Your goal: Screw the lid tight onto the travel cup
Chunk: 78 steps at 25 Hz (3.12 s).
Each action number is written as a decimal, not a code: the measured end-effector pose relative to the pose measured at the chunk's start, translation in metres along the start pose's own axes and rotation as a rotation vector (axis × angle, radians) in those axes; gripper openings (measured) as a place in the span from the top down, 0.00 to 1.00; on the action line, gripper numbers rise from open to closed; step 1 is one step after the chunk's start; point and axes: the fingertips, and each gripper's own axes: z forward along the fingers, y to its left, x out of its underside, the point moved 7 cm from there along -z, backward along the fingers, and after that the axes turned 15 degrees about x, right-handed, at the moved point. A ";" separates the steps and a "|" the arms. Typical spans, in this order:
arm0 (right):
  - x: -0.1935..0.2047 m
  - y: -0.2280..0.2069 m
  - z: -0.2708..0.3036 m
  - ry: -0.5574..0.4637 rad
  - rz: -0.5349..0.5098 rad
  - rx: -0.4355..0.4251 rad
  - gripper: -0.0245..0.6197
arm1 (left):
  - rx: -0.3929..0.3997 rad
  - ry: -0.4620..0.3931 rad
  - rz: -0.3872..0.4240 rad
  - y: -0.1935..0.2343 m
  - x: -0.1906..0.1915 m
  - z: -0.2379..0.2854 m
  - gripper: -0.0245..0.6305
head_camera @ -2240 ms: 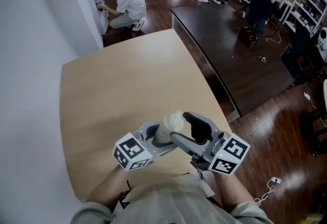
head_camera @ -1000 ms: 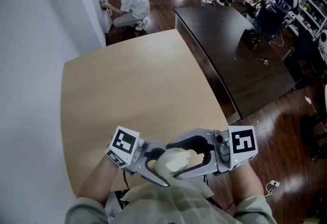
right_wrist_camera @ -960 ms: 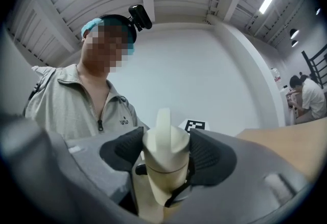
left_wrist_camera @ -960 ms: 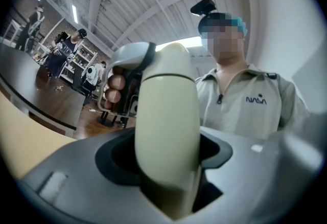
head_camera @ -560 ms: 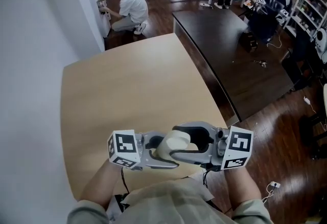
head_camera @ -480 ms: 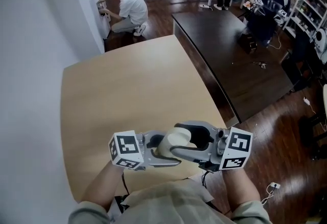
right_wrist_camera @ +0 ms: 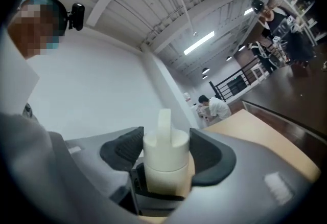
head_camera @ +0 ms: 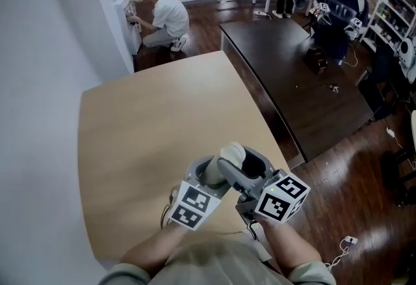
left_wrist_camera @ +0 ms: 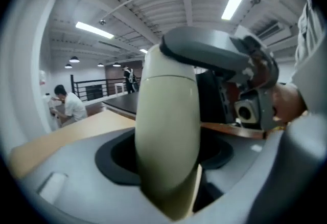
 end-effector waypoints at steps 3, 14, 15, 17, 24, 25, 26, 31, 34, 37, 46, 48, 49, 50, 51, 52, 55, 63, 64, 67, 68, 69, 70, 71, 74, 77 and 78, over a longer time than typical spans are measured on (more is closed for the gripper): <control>0.010 0.001 0.009 -0.010 0.028 0.101 0.53 | -0.134 0.005 -0.029 0.006 0.014 0.006 0.48; 0.022 0.003 0.020 0.003 0.035 0.107 0.53 | -0.103 -0.059 -0.103 0.014 0.025 0.004 0.48; 0.020 0.004 0.019 0.003 0.039 0.078 0.52 | -0.067 -0.079 -0.121 0.014 0.025 0.003 0.48; 0.015 0.008 0.014 0.002 0.046 0.011 0.52 | 0.036 -0.121 -0.168 0.013 0.025 -0.002 0.48; -0.003 0.016 -0.021 0.023 0.062 -0.323 0.49 | 0.576 -0.305 -0.258 -0.006 0.016 -0.033 0.48; -0.005 0.016 -0.027 0.027 0.060 -0.376 0.49 | 0.650 -0.320 -0.248 -0.010 0.013 -0.039 0.48; -0.007 0.016 -0.032 0.032 0.061 -0.430 0.49 | 0.725 -0.332 -0.237 -0.015 0.011 -0.044 0.48; -0.015 0.026 -0.047 0.088 0.034 -0.696 0.49 | 1.062 -0.329 -0.144 -0.040 0.001 -0.069 0.48; -0.022 0.041 -0.053 0.129 -0.003 -0.825 0.49 | 1.198 -0.291 -0.093 -0.055 -0.001 -0.075 0.48; -0.022 0.051 -0.054 0.161 -0.050 -0.903 0.49 | 1.296 -0.261 -0.069 -0.066 -0.001 -0.077 0.48; -0.012 0.075 -0.056 0.245 -0.135 -1.017 0.49 | 1.350 -0.216 -0.062 -0.076 0.000 -0.072 0.48; -0.009 0.075 -0.054 0.246 -0.141 -1.000 0.49 | 1.340 -0.206 -0.064 -0.075 0.001 -0.070 0.48; -0.008 0.074 -0.053 0.244 -0.147 -0.990 0.50 | 1.334 -0.201 -0.065 -0.074 0.002 -0.069 0.48; -0.007 0.073 -0.052 0.242 -0.152 -0.980 0.53 | 1.326 -0.197 -0.066 -0.073 0.003 -0.069 0.48; -0.007 0.073 -0.051 0.238 -0.156 -0.969 0.54 | 1.317 -0.195 -0.069 -0.072 0.004 -0.068 0.48; -0.007 0.072 -0.050 0.234 -0.158 -0.957 0.54 | 1.304 -0.195 -0.073 -0.070 0.004 -0.068 0.48; -0.007 0.064 -0.047 0.214 -0.164 -0.893 0.54 | 1.232 -0.194 -0.081 -0.064 0.004 -0.063 0.48; 0.000 0.046 -0.026 0.121 -0.191 -0.565 0.54 | 0.752 -0.096 0.024 -0.035 0.006 -0.042 0.48; 0.001 0.046 -0.024 0.106 -0.207 -0.522 0.54 | 0.680 -0.080 0.041 -0.032 0.006 -0.039 0.48; 0.005 0.051 -0.018 0.061 -0.267 -0.386 0.54 | 0.497 -0.080 0.049 -0.023 0.008 -0.033 0.48; 0.006 0.051 -0.016 0.048 -0.281 -0.335 0.54 | 0.434 -0.083 0.043 -0.018 0.010 -0.032 0.48; 0.009 0.051 -0.013 0.038 -0.290 -0.281 0.54 | 0.366 -0.080 0.037 -0.014 0.011 -0.031 0.48; 0.012 0.051 -0.011 0.030 -0.292 -0.225 0.54 | 0.297 -0.072 0.028 -0.010 0.014 -0.030 0.48; 0.016 0.050 -0.008 0.023 -0.287 -0.167 0.54 | 0.233 -0.063 0.013 -0.006 0.017 -0.028 0.48; 0.028 0.046 -0.003 0.003 -0.267 -0.010 0.54 | 0.099 -0.060 -0.071 -0.002 0.027 -0.019 0.48; 0.037 0.043 0.001 -0.008 -0.272 0.098 0.55 | 0.018 -0.078 -0.152 -0.001 0.035 -0.008 0.48; 0.039 0.042 0.002 -0.007 -0.274 0.118 0.55 | 0.001 -0.081 -0.165 0.000 0.037 -0.006 0.48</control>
